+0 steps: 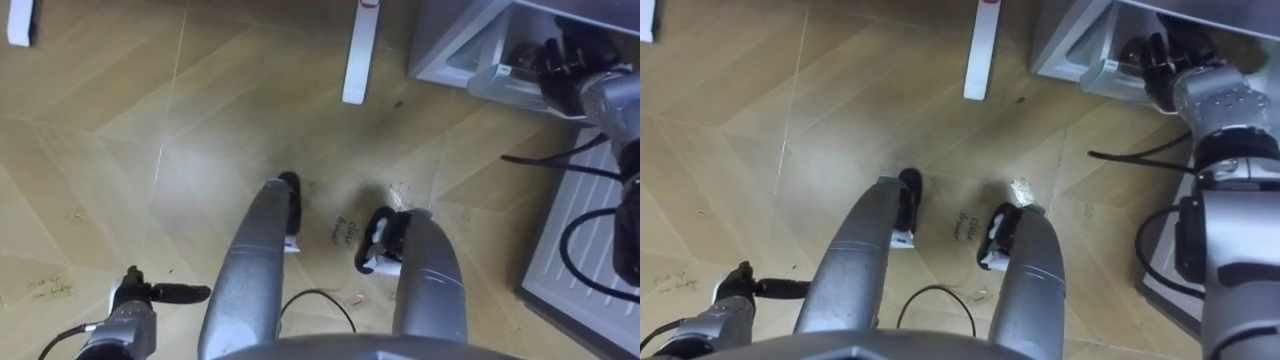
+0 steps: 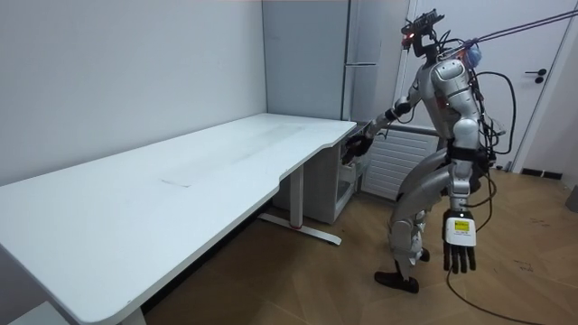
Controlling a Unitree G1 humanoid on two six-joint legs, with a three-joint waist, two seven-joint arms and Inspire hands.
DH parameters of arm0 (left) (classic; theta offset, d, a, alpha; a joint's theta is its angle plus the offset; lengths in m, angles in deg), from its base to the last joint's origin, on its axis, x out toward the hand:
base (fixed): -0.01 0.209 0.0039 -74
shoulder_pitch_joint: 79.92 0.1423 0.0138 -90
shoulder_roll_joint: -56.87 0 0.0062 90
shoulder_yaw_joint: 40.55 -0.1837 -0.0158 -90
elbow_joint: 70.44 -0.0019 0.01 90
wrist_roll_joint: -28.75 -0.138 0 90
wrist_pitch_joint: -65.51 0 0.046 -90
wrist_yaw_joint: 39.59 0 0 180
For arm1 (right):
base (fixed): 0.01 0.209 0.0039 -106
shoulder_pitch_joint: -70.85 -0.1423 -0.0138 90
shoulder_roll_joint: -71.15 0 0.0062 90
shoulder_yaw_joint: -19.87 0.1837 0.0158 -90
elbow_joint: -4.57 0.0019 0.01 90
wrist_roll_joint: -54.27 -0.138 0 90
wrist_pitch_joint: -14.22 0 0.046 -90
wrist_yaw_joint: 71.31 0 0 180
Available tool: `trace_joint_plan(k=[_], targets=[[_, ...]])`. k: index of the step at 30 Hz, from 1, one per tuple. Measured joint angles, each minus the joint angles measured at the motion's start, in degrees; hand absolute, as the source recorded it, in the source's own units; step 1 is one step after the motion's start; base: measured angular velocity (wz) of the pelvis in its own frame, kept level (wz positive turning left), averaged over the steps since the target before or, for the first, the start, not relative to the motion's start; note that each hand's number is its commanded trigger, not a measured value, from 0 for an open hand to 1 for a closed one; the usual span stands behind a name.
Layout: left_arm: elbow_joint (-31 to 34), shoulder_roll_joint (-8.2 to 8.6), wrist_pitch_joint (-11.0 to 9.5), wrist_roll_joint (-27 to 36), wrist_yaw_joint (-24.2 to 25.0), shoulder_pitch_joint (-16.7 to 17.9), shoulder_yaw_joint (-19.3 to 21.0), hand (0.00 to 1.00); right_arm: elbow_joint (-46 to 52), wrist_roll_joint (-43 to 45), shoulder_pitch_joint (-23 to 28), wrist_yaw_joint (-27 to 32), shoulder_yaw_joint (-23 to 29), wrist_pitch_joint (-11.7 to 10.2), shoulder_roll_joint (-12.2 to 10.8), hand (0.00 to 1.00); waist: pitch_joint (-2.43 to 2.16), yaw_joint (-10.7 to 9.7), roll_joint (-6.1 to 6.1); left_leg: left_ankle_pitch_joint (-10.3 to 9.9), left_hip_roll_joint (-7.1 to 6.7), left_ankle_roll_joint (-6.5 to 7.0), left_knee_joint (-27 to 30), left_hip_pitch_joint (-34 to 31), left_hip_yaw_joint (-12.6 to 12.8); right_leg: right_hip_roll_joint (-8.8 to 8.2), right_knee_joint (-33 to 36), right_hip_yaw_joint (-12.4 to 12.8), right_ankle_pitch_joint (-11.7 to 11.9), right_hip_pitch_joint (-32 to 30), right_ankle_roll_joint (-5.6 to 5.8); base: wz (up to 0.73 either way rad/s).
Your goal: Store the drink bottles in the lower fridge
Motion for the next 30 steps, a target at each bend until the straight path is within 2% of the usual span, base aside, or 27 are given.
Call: trace_joint_plan(k=[2,8,15,21,27,30], targets=[[0.6,-0.2,0.0,0.0,0.4,0.8,-0.1,0.0,0.1,0.0,-0.3,-0.6,0.0,-1.0,0.5,0.0,0.0,0.0,-0.01,0.0,0.1,0.0,0.0,0.7,0.0,0.12,-0.1,0.0,0.1,0.7,0.06,0.0],[1.1,-0.47,0.0,0.0,1.3,2.2,-0.1,0.0,-0.4,0.5,0.3,-0.7,-0.1,-0.9,0.5,0.0,0.0,0.2,0.02,0.0,0.26,-0.06,-0.4,2.0,0.0,0.29,-0.5,0.0,-0.1,2.0,0.5,0.0],[0.9,-0.94,0.0,0.1,2.9,3.1,-0.2,0.0,-4.3,-0.5,1.6,-4.0,-1.3,-0.8,0.5,0.0,0.02,0.3,0.07,0.0,0.32,-0.06,-2.6,5.9,0.2,0.45,-3.1,-0.4,0.2,6.0,0.25,0.01],[0.5,-0.97,0.0,0.1,4.9,3.2,0.1,0.0,-5.4,0.6,5.7,-8.2,-1.3,-0.6,0.4,0.0,0.08,1.4,0.25,0.1,0.96,-0.14,-7.1,11.1,0.7,1.83,-8.8,-0.3,1.8,11.3,0.68,-0.1],[0.5,-1.49,-0.8,0.1,5.9,3.1,0.1,0.0,-5.0,1.2,10.8,-13.9,-1.8,-0.8,0.5,0.0,0.03,0.5,0.26,0.0,0.93,0.07,-9.7,15.5,1.2,2.02,-12.6,-0.5,2.3,15.9,1.24,-0.02],[0.1,-1.48,-1.4,1.6,6.0,3.1,0.0,0.0,-4.5,0.7,14.7,-16.4,-2.0,-1.0,0.4,0.0,0.01,0.1,0.3,-0.3,1.46,0.15,-10.6,18.0,1.8,2.67,-14.8,-0.6,2.6,18.9,1.47,-0.06]])
